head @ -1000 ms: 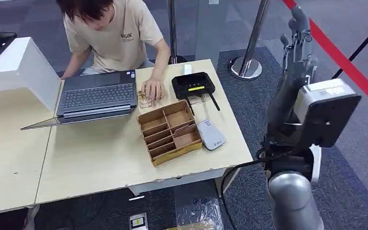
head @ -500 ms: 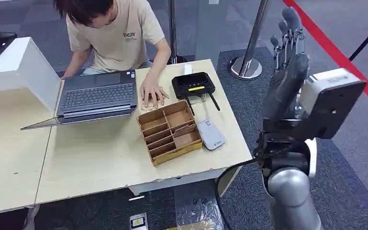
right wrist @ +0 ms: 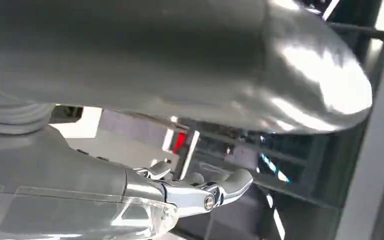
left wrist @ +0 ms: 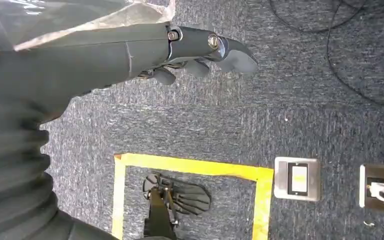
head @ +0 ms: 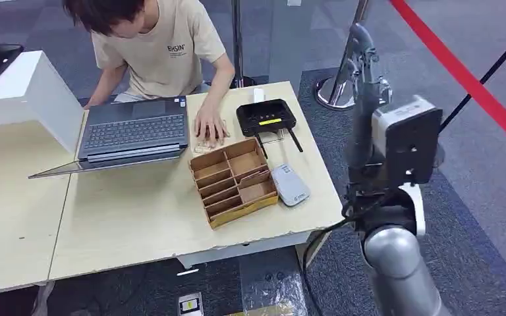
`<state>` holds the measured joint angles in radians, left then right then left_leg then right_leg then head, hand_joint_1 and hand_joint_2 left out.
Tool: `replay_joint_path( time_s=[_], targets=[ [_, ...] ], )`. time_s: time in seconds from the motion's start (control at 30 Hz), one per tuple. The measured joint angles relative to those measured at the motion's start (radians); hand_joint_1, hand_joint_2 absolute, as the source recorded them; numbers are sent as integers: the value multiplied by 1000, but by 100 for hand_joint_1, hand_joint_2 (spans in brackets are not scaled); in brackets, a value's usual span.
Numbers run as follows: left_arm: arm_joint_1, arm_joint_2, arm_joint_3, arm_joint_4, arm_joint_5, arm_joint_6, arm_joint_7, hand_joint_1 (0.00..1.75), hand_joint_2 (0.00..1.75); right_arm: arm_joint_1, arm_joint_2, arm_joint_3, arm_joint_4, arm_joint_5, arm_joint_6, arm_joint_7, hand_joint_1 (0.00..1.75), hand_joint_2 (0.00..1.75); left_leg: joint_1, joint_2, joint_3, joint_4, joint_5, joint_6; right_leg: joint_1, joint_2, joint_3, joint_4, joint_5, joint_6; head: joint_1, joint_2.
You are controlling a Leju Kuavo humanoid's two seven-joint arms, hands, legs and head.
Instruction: Pass the card to the sensor for recognition and then transmit it.
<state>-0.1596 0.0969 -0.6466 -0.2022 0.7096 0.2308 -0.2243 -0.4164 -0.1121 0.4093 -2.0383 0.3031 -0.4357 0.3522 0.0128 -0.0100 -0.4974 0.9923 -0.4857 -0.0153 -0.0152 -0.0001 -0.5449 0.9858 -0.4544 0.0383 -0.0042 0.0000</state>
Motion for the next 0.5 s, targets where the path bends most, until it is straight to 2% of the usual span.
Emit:
replay_joint_path(
  time_s=[0.1,0.13,0.2,0.3,0.5],
  targets=[
    [0,1,0,0,-11,-7,2,0,175,23,-22,2,45,112,50,-62,0,0,0,0,0,0,0,0,0,0,0,0,0,0,0,0],
    [-1,1,0,0,-13,-8,3,0,175,29,-26,2,61,148,69,-75,0,175,0,0,0,0,0,0,0,0,0,0,0,0,0,0],
    [-2,1,-1,0,-17,-9,9,0,175,48,-37,3,99,229,107,-110,0,175,0,0,0,0,0,0,0,0,0,0,0,0,0,0],
    [-2,1,-1,0,-14,-9,8,0,175,76,-51,4,168,258,136,-144,0,175,0,0,0,0,0,0,0,0,0,0,0,0,0,0],
    [-6,0,-2,0,-31,-20,24,0,175,113,-63,6,334,290,134,-239,0,175,0,0,0,0,0,0,0,0,0,0,0,0,0,0]
  ],
)
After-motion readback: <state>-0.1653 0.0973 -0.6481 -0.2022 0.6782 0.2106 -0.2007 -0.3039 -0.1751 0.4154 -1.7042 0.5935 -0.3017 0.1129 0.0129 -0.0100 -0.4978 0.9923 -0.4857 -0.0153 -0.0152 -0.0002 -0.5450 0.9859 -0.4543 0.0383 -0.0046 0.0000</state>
